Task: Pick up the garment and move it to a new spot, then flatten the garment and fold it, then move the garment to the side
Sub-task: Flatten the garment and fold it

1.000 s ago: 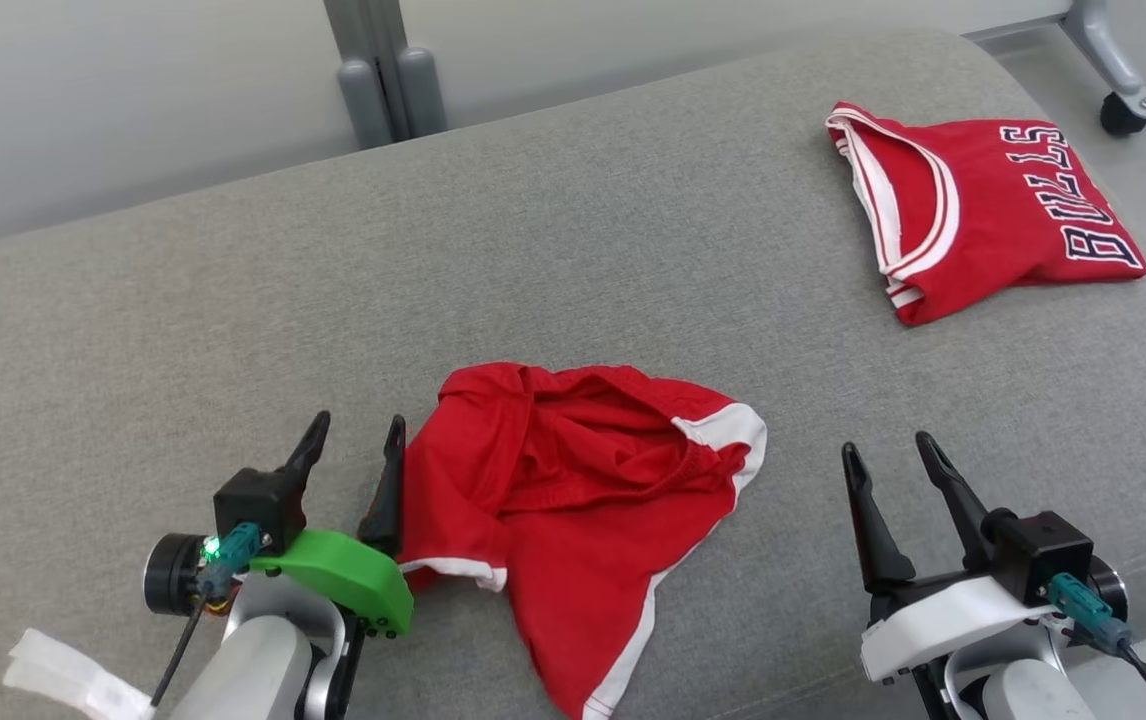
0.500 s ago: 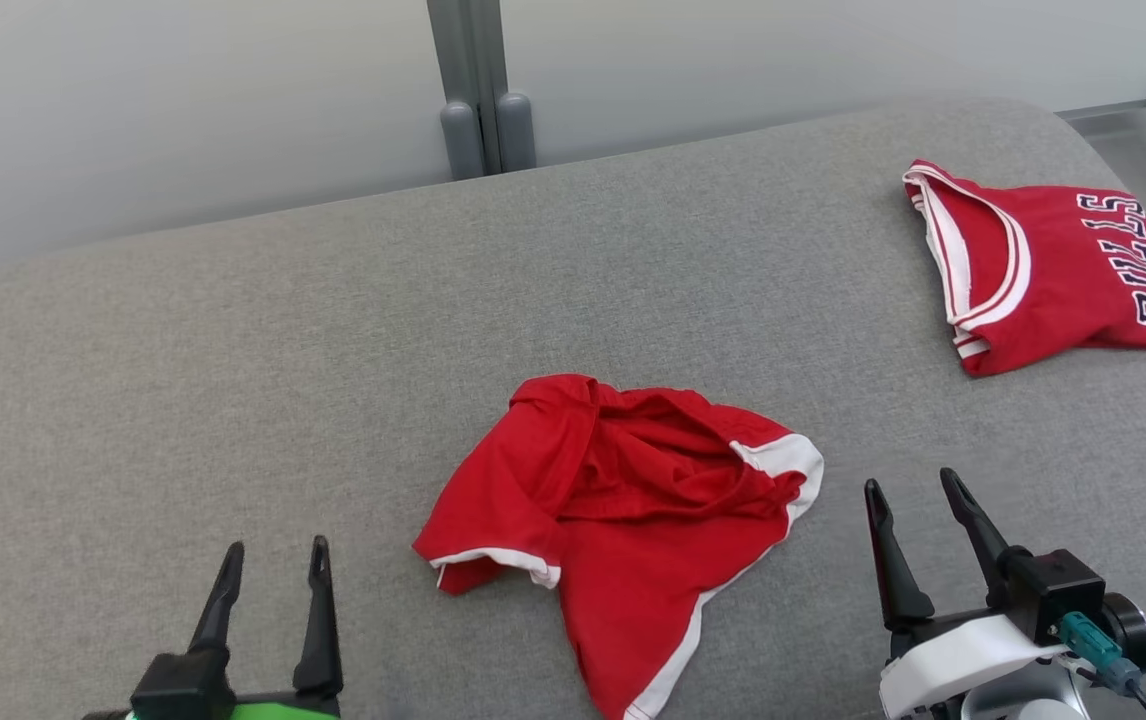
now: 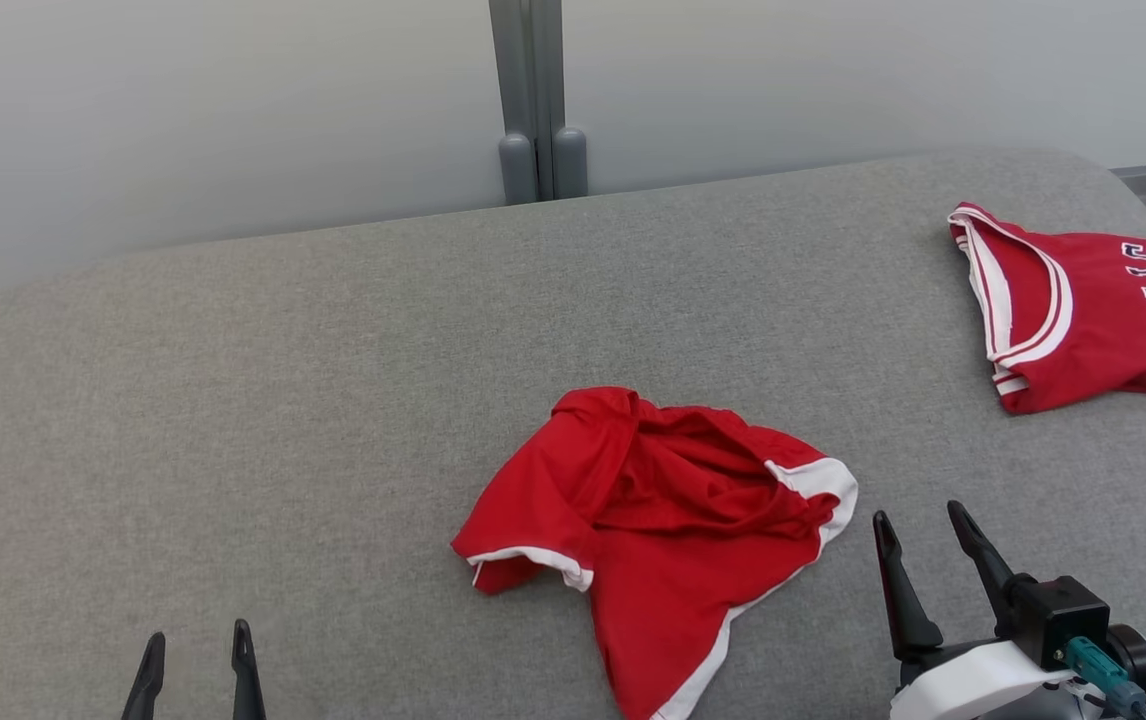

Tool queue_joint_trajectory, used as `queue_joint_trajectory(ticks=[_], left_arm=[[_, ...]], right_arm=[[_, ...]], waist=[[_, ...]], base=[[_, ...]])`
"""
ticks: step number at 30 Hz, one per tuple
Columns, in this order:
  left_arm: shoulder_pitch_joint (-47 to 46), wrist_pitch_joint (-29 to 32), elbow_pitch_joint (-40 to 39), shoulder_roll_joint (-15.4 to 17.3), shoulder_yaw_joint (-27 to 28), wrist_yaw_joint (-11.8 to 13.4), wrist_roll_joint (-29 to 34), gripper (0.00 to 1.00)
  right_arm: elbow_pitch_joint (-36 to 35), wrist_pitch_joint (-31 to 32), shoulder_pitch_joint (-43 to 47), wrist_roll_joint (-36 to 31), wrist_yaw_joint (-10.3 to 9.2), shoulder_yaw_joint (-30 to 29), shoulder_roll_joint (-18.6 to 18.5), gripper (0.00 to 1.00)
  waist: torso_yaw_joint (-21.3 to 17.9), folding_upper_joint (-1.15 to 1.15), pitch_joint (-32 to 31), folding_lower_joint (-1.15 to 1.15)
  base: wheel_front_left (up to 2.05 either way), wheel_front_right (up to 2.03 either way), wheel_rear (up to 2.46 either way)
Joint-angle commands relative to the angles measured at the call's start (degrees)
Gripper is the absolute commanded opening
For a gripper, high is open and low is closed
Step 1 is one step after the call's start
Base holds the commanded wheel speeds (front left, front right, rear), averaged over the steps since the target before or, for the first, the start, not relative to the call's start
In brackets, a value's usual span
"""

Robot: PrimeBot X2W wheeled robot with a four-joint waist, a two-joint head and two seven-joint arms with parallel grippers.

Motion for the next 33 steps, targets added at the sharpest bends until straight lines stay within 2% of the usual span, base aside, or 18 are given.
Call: queue_joint_trajectory(ticks=[1, 6, 13, 14, 15, 20, 26, 29, 33], left_arm=[[0.9, -0.2, -0.1, -0.1, 0.4, -0.5, 0.8, 1.00], [1.0, -0.2, -0.2, -0.3, 1.0, -1.1, 1.2, 1.00], [-1.8, -0.2, -1.9, -0.3, -1.4, -1.2, 0.4, 1.00], [-3.1, -0.2, -3.1, -0.3, -2.8, -1.5, -0.1, 1.00], [-5.8, -0.2, -4.2, -0.3, -6.8, -2.3, -0.2, 1.00], [-13.4, 0.5, -1.2, -0.3, -17.7, -3.9, 0.0, 1.00], [-25.4, 8.0, 2.0, -0.2, -31.8, -4.4, -6.7, 1.00], [-30.0, 12.2, 4.7, -0.2, -36.3, -4.0, -11.4, 1.00], [-35.1, 19.0, 10.0, -0.1, -40.0, -0.4, -17.5, 1.00]], right_arm=[[0.1, 0.0, 0.5, -0.5, -0.09, -0.2, -0.1, 1.00], [0.3, 0.0, 0.4, -0.6, -0.09, -0.3, -0.1, 1.00], [0.5, 0.0, -0.7, -0.5, -0.09, 0.6, -0.1, 1.00], [0.4, 0.0, -0.9, -0.7, -0.09, 0.6, -0.1, 1.00], [0.3, 0.0, -1.7, -0.6, -0.10, 0.8, -0.1, 1.00], [-0.1, 0.0, -3.1, 0.5, -0.10, 1.6, -0.1, 1.00], [-0.6, 0.0, -5.1, 2.3, -0.09, 3.0, -0.1, 1.00], [-0.8, 0.0, -5.9, 3.4, -0.10, 3.2, -0.1, 1.00], [-0.9, 0.0, -6.6, 5.2, -0.09, 3.6, -0.1, 1.00]], waist=[[0.3, 0.00, -0.2, 0.00], [0.6, 0.00, -0.1, 0.00], [-0.4, 0.00, 0.7, 0.00], [-1.1, 0.00, 1.0, 0.00], [-2.7, 0.00, 1.5, 0.00], [-6.5, 0.00, 3.1, 0.00], [-12.5, 0.00, 6.3, 0.00], [-15.6, 0.00, 8.0, 0.00], [-19.9, 0.00, 9.6, 0.00]], base=[[0.00, 0.00, 0.00], [0.00, 0.00, 0.00], [0.00, 0.00, 0.00], [0.00, 0.00, 0.00], [0.00, 0.00, 0.00], [0.00, 0.00, 0.00], [0.00, 0.00, 0.00], [0.00, 0.00, 0.00], [0.00, 0.00, 0.00]])
